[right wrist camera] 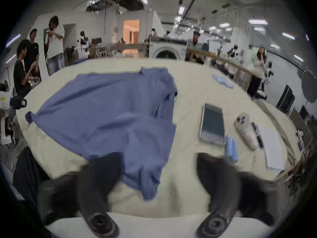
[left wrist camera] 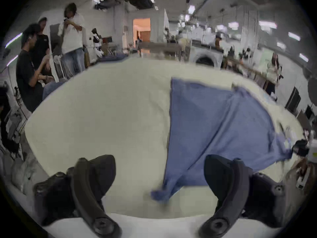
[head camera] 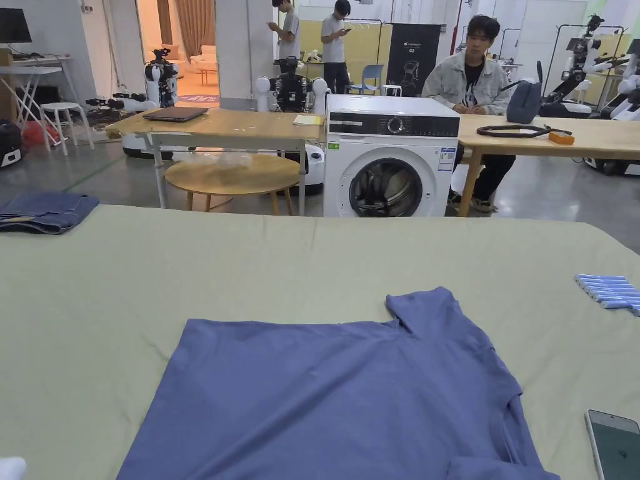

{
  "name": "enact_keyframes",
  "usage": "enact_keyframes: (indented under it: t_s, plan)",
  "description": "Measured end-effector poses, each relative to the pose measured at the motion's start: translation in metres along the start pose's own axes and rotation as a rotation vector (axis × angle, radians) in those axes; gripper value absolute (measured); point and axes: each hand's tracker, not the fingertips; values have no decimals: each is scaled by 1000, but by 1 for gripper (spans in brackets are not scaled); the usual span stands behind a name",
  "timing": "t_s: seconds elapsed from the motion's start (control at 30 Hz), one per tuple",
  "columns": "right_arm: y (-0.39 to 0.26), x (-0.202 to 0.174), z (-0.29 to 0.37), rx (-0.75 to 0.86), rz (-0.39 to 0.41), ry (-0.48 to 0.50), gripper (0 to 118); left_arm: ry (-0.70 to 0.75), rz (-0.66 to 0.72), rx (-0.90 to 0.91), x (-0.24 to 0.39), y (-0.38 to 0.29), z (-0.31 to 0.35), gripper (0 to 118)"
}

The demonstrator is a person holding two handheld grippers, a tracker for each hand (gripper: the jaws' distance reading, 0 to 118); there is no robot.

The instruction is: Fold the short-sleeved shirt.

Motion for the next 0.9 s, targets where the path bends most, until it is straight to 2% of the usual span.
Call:
enact_keyframes:
  t_s: [0.03,0.17,0.33,0.37,0.4,0.43,0.47,0.5,0.57,0.6,0.67,0.73,0.83,0.87,0.9]
  plan:
    - [8,0,10,67,-20,6,105,-4,20,66,2,10,12,105]
    - [53,-5,48,325,-92,-42,107,-49,26,318,27,58,61,105]
    - [98,-17,70,529,-222,-16,106,-142,-63,490,62,87,86,104]
    - [106,-19,68,544,-240,29,103,-162,-81,495,69,90,87,93]
    - [111,-21,69,551,-256,69,74,-162,-82,490,75,92,85,42]
    - [116,-23,70,560,-273,58,13,-155,-76,488,80,94,84,0]
    - [121,-28,70,561,-285,61,0,-156,-67,480,84,95,80,0]
    - [124,-29,66,605,-284,12,0,-218,-59,472,85,96,76,0]
    - [128,-28,63,555,-257,110,0,-209,-69,398,85,93,67,0]
    - [127,-29,62,562,-252,91,0,-200,-90,404,86,90,64,0]
    - [124,-38,61,542,-190,82,0,-191,-103,346,76,89,57,0]
    - [118,-36,55,522,-179,74,0,-201,-81,248,66,79,43,0]
    - [104,-37,47,464,-174,75,0,-201,-60,-70,44,61,8,0]
    - [98,-36,43,436,-171,80,0,-157,-55,-156,36,48,-6,25]
    - [93,-37,43,414,-167,80,0,-132,-74,-206,29,32,-18,79]
